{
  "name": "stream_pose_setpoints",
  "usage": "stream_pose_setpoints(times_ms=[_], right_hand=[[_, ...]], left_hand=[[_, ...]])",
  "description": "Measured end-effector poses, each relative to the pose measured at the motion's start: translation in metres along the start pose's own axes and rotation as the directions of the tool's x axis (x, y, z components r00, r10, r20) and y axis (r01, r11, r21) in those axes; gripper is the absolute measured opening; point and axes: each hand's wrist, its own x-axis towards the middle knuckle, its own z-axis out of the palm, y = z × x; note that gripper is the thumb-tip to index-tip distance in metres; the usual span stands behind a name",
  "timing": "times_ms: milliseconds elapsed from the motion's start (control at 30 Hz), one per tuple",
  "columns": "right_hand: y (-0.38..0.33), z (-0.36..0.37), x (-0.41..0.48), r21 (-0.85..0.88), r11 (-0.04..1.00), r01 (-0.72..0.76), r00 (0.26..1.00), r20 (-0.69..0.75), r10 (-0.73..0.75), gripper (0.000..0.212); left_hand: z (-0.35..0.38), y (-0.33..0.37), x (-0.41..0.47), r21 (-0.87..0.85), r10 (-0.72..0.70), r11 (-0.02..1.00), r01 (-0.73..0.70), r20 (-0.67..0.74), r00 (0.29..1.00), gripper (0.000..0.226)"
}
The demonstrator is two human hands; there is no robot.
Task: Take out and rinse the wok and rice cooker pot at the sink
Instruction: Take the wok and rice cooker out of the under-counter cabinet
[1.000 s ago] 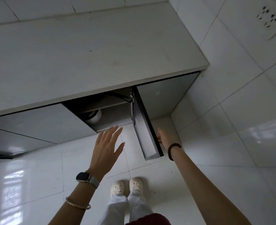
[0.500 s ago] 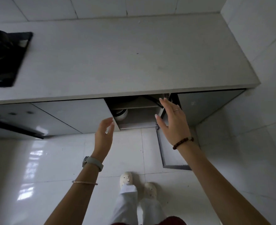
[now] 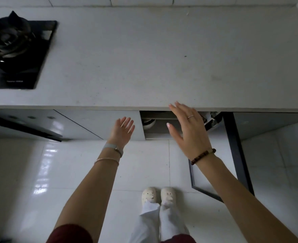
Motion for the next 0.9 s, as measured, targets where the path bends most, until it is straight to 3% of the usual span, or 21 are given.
stream_pose_setpoints(times_ms=[200, 400, 633, 900], right_hand=[[0.013, 0.012, 0.022, -0.044, 0.998, 0.037, 0.999, 0.013, -0.036, 0.047], [0.029, 0.008, 0.032, -0.030, 0.999, 0.045, 0.999, 0.005, -0.045, 0.047], [0.036, 0.008, 0.034, -0.014, 0.996, 0.085, 0.996, 0.008, -0.085, 0.046], [0.036, 0.005, 0.021, 0.003, 0.995, 0.097, 0.995, 0.033, -0.097, 0.048]], left_hand=[[0.014, -0.002, 0.043, -0.210, -0.076, 0.976, 0.063, -0.052, 0.996, 0.042], [0.021, -0.008, 0.050, -0.357, -0.017, 0.934, 0.015, -0.001, 1.000, 0.042], [0.032, -0.006, 0.050, -0.392, 0.028, 0.919, -0.035, -0.022, 0.999, 0.026], [0.025, -0.008, 0.039, -0.317, 0.022, 0.948, -0.033, -0.038, 0.999, 0.034]])
